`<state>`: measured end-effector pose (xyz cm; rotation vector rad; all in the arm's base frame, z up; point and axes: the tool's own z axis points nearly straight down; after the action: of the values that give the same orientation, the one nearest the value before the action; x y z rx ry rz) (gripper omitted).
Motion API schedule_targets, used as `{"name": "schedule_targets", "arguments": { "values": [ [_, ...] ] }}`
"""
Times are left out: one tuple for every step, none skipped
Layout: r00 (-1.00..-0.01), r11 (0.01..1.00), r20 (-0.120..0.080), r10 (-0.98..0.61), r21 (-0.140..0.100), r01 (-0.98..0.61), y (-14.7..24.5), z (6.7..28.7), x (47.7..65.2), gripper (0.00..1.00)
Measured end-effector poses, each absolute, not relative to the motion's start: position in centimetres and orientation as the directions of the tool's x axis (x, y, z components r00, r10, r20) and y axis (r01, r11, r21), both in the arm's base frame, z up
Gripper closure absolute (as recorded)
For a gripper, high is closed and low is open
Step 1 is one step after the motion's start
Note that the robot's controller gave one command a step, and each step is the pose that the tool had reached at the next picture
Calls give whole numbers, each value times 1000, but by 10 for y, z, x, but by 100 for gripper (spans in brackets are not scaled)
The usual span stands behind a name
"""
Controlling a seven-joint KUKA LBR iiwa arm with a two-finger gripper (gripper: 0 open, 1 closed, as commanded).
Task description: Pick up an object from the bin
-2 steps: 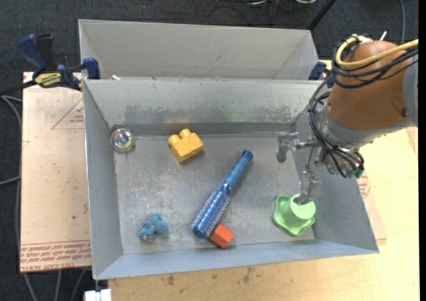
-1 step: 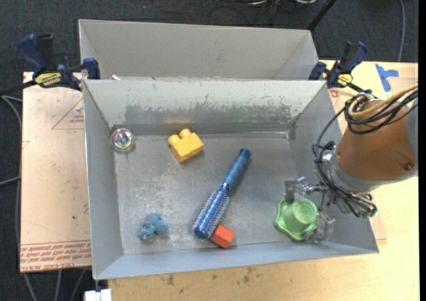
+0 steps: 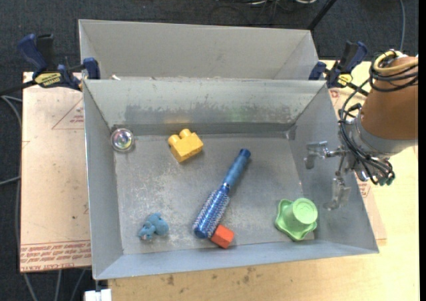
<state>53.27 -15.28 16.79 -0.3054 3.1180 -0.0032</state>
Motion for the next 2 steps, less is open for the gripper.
{"name": "schedule_targets", "arguments": {
  "values": [
    [-976, 976, 4, -217, 7, -217, -30, 106, 493, 0],
    [-920, 920, -3, -392, -4, -392, -159, 115, 497, 0]
  ]
}}
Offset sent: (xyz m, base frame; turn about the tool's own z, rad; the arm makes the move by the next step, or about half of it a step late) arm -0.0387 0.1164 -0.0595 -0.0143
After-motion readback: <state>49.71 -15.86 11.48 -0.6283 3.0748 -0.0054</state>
